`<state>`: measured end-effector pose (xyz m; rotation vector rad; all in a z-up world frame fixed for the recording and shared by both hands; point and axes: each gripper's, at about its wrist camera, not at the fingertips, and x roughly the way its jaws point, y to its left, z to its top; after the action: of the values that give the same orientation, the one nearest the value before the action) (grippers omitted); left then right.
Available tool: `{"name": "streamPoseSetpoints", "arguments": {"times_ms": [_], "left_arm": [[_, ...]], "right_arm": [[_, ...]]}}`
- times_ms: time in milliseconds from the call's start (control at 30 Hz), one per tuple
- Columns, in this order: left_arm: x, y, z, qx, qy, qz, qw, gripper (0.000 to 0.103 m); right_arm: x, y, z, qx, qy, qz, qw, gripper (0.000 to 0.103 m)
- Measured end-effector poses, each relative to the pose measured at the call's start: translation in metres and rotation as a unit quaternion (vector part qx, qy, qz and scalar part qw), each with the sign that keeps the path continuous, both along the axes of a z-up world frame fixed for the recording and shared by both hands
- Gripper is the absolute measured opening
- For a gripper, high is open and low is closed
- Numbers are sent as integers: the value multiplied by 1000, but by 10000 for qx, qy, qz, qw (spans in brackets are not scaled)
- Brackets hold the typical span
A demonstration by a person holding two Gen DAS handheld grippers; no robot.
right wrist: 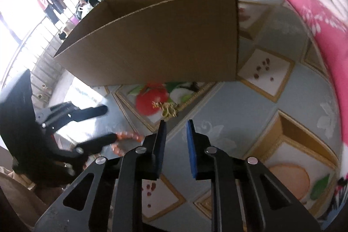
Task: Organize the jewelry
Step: 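Lower the right tool onto the gold earring by the apple and close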
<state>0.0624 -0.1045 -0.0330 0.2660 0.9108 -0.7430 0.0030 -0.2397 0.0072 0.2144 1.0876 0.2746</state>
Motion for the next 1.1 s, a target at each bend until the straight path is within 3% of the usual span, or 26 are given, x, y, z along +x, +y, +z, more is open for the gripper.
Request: {"name": "streamPoseSetpoints", "arguments": {"times_ms": [100,200,300,567,767,867,933,1100], "left_arm": [[0,-9,-11,287,-106,-80,9995,33],[-2,-8,-13,379,-271,-81,9989,22],[1,0,-12,343,-243,5,9991,16],[12,41,-11,525,-239,637,9963,15],[25,77,-8,569,-284,1319,9892,15],[25,88,3,356,-388,1443,9881,15],[25,91,9,223,-454,1462,9880,15],[19,78,17,-14,-484,1166,9920,15]], "right_arm": [[5,4,-5,-89,-23,50,9999,16],[9,10,-6,-192,-65,137,9997,15],[10,15,-9,-242,-81,206,9995,15],[13,24,-12,-554,-130,426,9975,15],[15,40,-15,-1020,-217,648,9924,15],[15,52,-17,-1291,-292,794,9880,11],[13,60,-18,-1353,-273,898,9863,3],[4,67,-17,-1585,-231,1058,9814,0]]}}
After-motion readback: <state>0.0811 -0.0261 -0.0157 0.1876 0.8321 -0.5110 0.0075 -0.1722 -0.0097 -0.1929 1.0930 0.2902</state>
